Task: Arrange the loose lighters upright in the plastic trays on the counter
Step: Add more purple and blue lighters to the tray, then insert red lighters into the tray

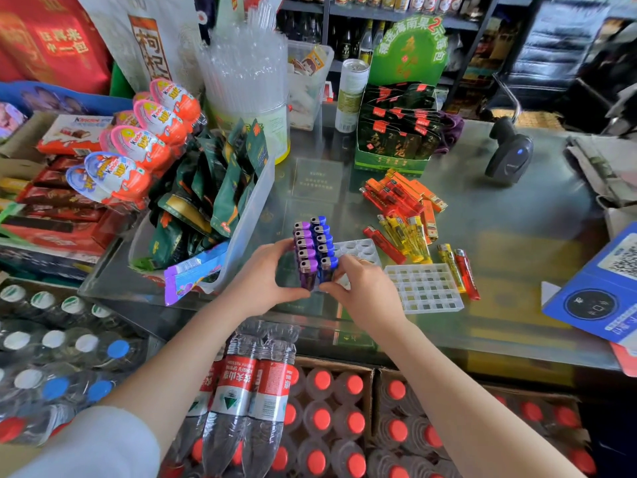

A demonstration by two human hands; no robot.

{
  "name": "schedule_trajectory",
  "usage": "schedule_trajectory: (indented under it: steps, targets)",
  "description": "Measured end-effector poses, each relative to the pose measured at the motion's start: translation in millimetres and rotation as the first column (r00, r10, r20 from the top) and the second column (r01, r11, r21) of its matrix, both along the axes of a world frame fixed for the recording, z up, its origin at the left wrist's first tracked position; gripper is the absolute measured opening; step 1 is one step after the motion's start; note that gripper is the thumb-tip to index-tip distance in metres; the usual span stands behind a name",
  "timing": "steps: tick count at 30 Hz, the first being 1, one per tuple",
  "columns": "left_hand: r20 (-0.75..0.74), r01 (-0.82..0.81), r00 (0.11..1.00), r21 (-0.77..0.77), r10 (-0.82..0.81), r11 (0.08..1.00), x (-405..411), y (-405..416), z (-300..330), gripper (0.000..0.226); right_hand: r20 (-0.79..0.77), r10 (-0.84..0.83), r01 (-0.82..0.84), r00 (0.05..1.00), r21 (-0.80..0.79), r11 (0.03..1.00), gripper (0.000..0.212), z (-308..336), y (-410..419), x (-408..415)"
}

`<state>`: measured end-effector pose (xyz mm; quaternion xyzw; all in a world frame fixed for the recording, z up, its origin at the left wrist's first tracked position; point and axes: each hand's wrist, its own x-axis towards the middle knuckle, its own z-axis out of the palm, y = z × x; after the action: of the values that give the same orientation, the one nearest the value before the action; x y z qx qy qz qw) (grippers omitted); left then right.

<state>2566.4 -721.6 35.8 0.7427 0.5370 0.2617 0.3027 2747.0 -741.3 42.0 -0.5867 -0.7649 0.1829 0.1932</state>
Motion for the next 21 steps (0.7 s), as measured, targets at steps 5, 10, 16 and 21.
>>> schedule_trajectory:
  steps: [5, 10, 16, 21]
  targets:
    - [0.030, 0.039, 0.999, -0.056, -0.038, 0.998, 3, 0, 3, 0.069, -0.109, -0.002, -0.002, 0.994, -0.032, 0.999, 0.019, 8, 10, 30]
    - [0.051, 0.060, 0.997, -0.097, -0.056, 0.993, 6, 4, 6, 0.052, 0.073, -0.277, 0.274, 0.958, 0.056, 0.960, 0.023, 12, 38, 56]
    - [0.052, 0.054, 0.997, -0.080, -0.049, 0.995, 8, 2, 12, 0.050, 0.335, -0.260, 0.275, 0.906, 0.002, 0.961, 0.018, 5, 57, 46]
    - [0.080, 0.051, 0.996, -0.081, -0.044, 0.995, 10, 0, 16, 0.050, 0.279, -0.250, 0.280, 0.927, -0.075, 0.957, 0.012, 9, 71, 52]
